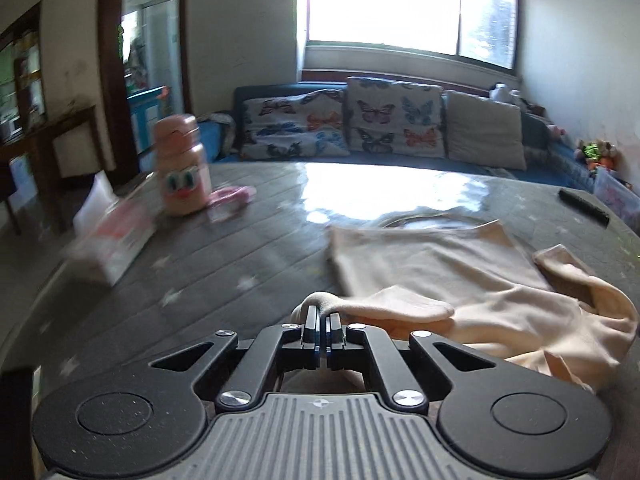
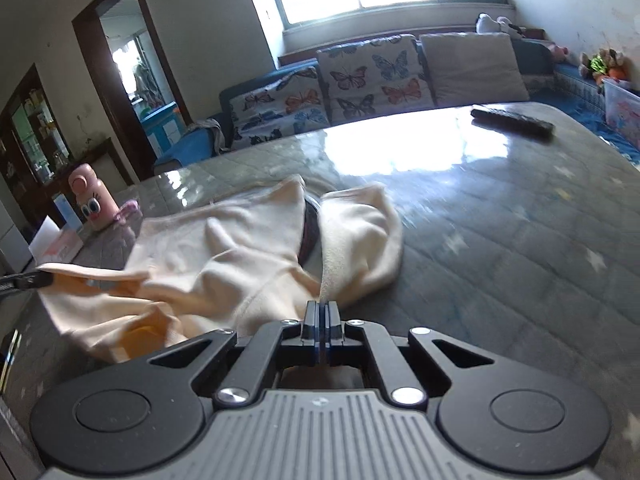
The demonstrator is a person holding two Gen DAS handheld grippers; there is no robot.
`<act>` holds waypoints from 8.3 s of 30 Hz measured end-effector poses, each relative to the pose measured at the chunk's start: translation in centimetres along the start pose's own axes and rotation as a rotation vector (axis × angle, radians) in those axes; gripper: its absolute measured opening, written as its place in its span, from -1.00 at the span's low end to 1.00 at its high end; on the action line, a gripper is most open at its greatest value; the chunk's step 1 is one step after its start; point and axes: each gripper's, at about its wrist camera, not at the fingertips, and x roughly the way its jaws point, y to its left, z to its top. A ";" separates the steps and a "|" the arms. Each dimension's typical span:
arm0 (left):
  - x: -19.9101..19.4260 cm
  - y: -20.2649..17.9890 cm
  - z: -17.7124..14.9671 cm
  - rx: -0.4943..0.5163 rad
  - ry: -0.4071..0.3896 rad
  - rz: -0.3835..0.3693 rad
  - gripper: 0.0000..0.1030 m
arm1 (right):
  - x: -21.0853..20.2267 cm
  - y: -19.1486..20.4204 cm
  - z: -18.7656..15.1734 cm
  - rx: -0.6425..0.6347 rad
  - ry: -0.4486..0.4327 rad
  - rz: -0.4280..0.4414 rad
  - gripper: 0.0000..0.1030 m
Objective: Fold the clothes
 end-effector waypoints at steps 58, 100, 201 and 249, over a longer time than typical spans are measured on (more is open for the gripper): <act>4.8 -5.1 -2.4 0.250 0.066 -0.066 0.21 | 2.8 -3.3 7.4 -0.224 -0.118 -0.320 -0.97; 5.0 -6.2 -3.4 0.350 0.043 -0.049 0.29 | 10.0 -4.9 5.7 -0.152 0.031 -0.250 -0.22; 2.6 11.2 -6.6 -0.085 0.096 0.356 0.19 | 6.0 6.4 3.4 -0.368 -0.001 -0.002 0.37; -0.6 -9.9 -7.2 0.425 0.025 -0.370 0.03 | 3.6 13.6 -5.9 -0.637 0.189 0.269 -0.87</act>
